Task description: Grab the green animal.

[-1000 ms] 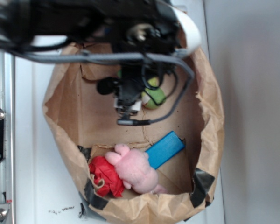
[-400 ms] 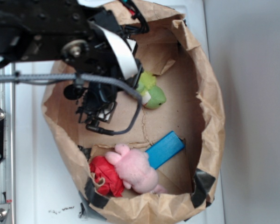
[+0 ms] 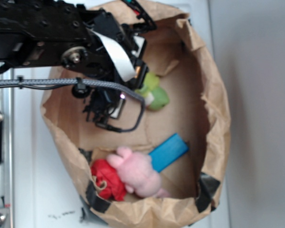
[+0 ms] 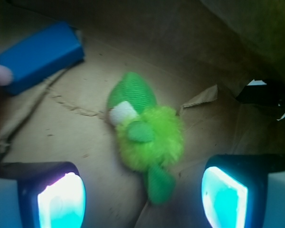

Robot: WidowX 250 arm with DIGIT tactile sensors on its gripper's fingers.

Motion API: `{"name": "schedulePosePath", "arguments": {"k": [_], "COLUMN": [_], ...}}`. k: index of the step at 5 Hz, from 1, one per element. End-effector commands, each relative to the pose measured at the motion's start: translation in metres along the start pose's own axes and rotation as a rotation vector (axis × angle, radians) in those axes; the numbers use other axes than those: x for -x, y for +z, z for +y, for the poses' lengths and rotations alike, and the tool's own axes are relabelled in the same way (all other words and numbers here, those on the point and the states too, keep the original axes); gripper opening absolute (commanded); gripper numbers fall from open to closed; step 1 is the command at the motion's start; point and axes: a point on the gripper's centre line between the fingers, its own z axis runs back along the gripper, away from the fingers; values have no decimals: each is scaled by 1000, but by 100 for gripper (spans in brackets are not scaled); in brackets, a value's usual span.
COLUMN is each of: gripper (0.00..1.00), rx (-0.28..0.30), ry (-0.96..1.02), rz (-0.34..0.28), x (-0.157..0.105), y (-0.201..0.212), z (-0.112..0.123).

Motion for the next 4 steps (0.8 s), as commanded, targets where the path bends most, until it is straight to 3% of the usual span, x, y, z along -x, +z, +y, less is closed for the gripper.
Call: {"name": "schedulePosePath", "arguments": {"k": [1, 2, 3, 4], "gripper": [100, 100, 100, 100], "rx": [-26, -17, -11, -7], "ry": [24, -48, -74, -107], "rz": [59, 59, 66, 64], "x": [-32, -17, -10, 15], "y": [-29, -21, -20, 4], "z": [38, 5, -13, -52]}}
